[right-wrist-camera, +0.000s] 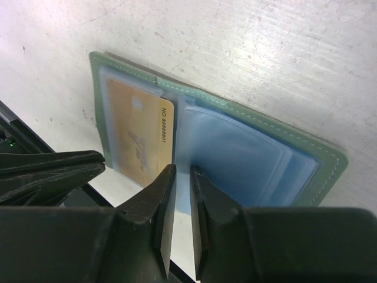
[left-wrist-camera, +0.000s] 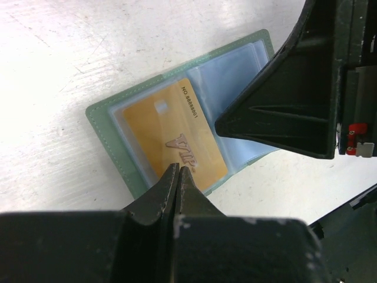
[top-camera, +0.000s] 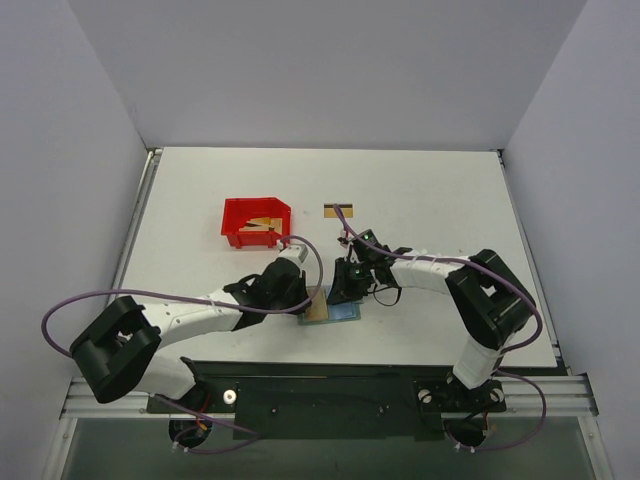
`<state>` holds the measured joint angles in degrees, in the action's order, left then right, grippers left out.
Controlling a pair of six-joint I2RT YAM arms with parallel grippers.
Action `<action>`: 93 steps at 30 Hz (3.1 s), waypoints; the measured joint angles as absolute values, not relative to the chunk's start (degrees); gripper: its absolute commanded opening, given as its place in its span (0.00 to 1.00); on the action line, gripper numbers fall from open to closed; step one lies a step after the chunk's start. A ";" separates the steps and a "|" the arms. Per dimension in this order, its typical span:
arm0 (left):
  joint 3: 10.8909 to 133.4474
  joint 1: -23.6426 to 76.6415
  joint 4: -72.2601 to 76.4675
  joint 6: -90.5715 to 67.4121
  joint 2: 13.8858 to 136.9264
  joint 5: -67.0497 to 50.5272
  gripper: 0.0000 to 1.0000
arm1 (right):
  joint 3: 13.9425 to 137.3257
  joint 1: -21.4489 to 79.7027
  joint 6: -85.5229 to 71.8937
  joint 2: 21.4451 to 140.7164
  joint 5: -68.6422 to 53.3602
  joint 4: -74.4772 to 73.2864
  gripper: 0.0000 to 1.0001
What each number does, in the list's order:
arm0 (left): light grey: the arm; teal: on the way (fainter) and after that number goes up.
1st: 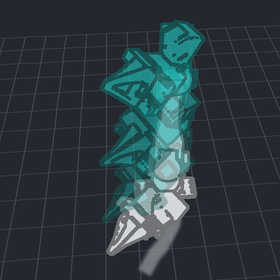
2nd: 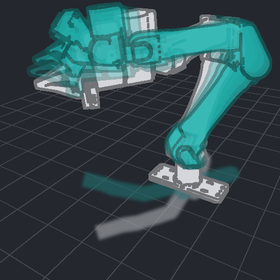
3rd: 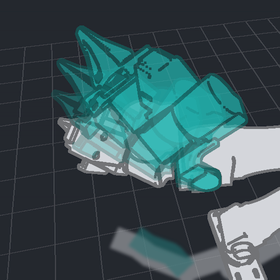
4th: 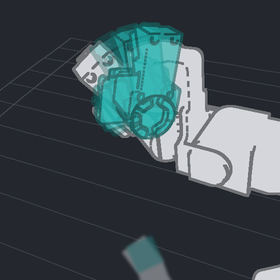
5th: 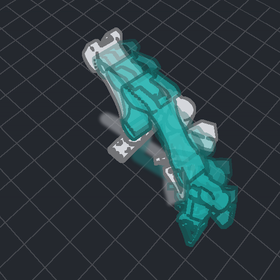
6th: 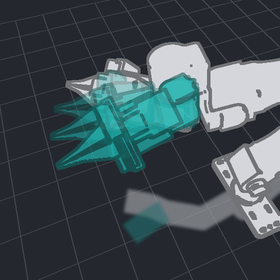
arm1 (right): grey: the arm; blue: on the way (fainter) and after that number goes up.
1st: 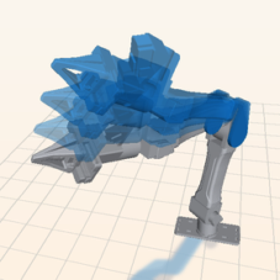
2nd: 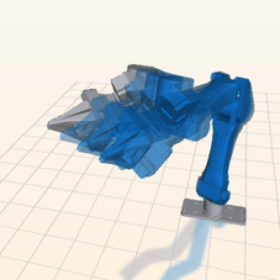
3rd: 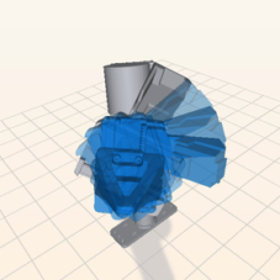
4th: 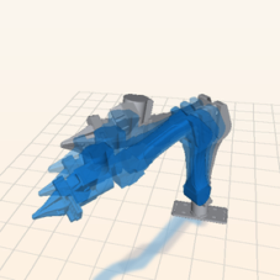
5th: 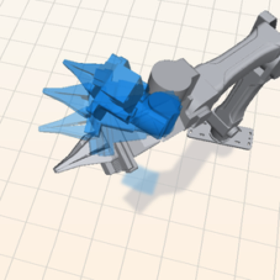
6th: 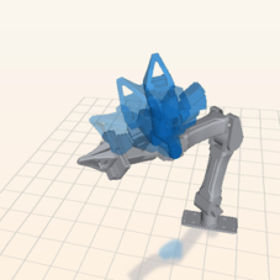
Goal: Put the credit cards into the card holder
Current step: Insert the credit card into the card holder.
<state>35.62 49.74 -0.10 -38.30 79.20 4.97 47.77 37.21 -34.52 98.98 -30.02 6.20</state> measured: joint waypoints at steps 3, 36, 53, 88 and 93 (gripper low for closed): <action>35.59 49.36 -1.48 -38.30 78.52 5.80 0.00 | 47.77 37.17 -34.46 99.22 -30.00 6.20 0.06; 33.23 47.77 -5.28 -36.93 80.01 7.40 0.00 | 56.60 42.85 -30.00 104.03 -25.26 -2.20 0.00; 33.23 47.51 -4.99 -37.08 79.99 7.42 0.00 | 55.77 43.35 -29.34 101.47 -19.99 -5.50 0.00; 33.26 47.03 -4.89 -37.04 76.97 7.97 0.00 | 52.93 41.69 -27.99 89.80 -8.01 -10.94 0.00; 33.26 47.00 -4.69 -37.06 76.97 7.42 0.00 | 52.86 38.54 -28.56 89.82 -10.13 -9.82 0.09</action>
